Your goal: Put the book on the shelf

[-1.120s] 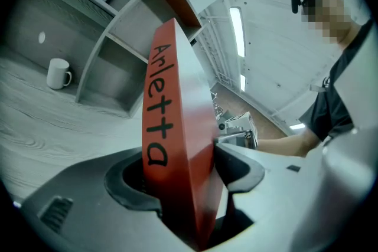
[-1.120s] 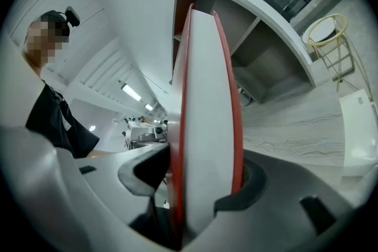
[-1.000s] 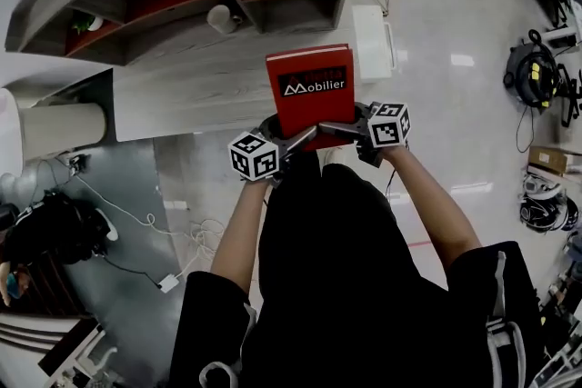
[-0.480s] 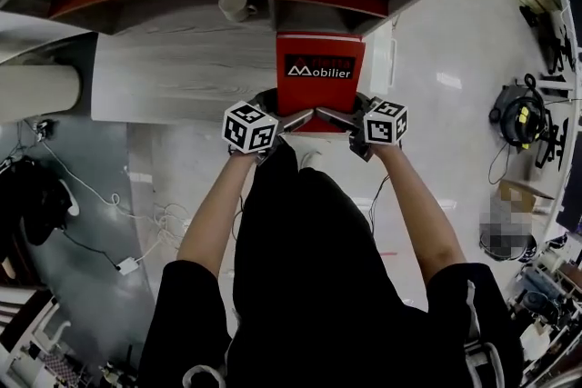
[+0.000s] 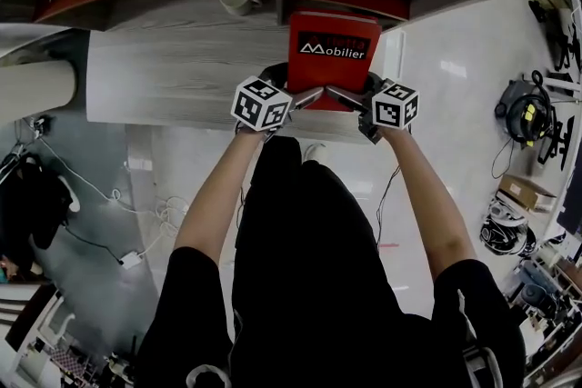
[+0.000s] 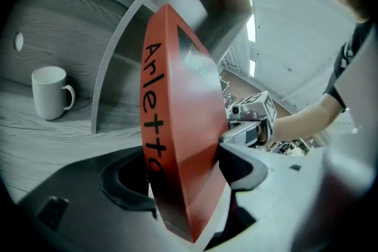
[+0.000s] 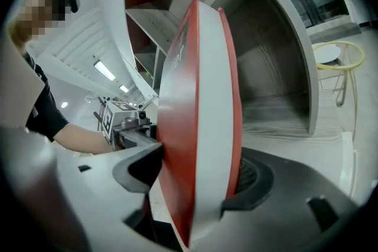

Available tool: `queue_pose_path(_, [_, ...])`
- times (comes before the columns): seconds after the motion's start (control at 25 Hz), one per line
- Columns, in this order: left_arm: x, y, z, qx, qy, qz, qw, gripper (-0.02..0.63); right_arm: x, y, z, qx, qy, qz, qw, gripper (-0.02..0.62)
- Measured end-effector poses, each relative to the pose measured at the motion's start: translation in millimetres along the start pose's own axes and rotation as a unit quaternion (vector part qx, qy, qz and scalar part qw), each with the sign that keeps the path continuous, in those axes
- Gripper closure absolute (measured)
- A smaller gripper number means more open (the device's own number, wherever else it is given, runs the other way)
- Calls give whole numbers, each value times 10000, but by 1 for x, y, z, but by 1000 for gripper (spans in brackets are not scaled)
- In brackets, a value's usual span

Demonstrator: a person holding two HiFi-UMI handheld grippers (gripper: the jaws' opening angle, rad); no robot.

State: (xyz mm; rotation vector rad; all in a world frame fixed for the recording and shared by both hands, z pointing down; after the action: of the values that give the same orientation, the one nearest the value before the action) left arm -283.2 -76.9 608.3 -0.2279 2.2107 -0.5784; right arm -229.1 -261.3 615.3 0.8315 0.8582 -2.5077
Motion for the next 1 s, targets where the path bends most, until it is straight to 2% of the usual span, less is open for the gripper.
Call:
queue_pose_path(0.24, [11, -13, -25, 227, -475, 0, 9986, 285, 12, -16, 24, -436, 244, -110, 9987, 258])
queue_pose_path(1.0, [35, -39, -84, 491, -517, -260, 9971, 285, 44, -53, 70, -955, 819, -305, 9916, 235])
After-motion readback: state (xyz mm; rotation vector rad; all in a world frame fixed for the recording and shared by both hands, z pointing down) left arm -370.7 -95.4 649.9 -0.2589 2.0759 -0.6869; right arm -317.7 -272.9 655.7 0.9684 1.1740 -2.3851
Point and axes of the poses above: the fingertips, and each gripper's own axes: y backward along the fingers, z to its right, x out of its top, the point moved 9 cm from there along y, backward along the fingers
